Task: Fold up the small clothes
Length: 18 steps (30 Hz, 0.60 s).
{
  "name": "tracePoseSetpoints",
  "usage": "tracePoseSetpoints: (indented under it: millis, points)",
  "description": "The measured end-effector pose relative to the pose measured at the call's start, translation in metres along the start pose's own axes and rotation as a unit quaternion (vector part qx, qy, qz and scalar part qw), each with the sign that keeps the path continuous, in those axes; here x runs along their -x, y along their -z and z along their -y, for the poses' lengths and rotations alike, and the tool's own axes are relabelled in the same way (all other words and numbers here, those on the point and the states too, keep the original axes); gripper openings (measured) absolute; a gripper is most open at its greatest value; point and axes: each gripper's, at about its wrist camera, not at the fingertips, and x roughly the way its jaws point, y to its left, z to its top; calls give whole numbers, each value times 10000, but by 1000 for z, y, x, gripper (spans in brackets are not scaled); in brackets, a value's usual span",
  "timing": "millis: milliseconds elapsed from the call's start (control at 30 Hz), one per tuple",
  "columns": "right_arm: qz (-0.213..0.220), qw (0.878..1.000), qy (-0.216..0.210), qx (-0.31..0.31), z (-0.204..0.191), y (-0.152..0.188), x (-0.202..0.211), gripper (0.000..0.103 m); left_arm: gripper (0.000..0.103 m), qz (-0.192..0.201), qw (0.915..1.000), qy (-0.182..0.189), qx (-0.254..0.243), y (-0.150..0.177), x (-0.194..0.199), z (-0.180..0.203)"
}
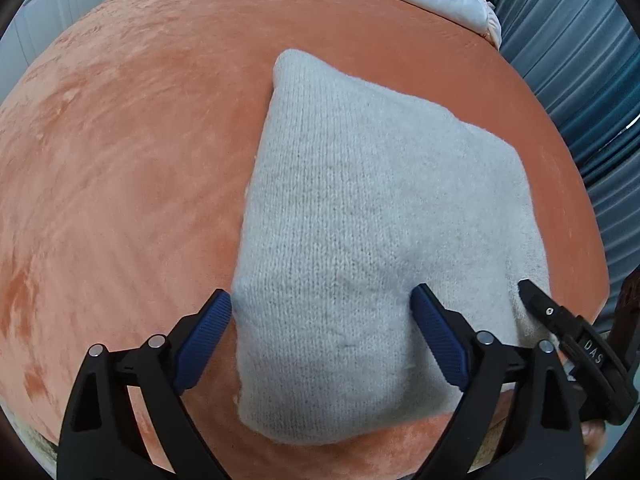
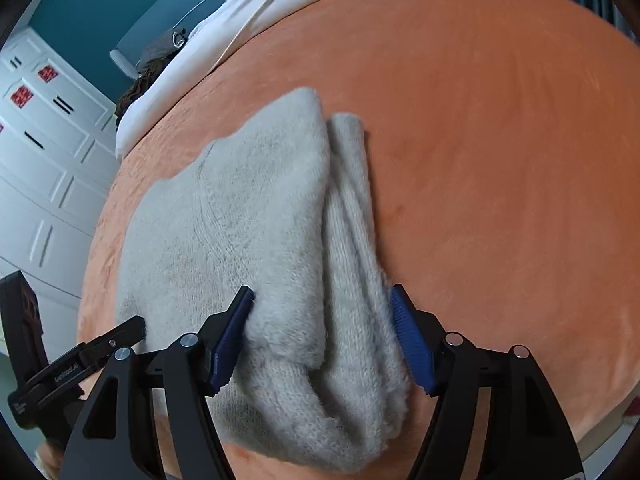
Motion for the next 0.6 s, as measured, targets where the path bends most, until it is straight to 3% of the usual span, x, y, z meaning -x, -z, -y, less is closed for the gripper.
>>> tracePoseSetpoints:
  millis: [300,533,600]
  points:
    - [-154,9966,-703,-401,15,-12,-31,77,98,-276,9957,681,558,-11,-35,-16]
    - [-27,9958,-900,-177,11,-28,-49,79,98,117,9968,752,227,-12,-45,-8]
    - [35,9957,-918,-137,9,-29,-50,73,98,132,9965,809,176,-13,-45,-7]
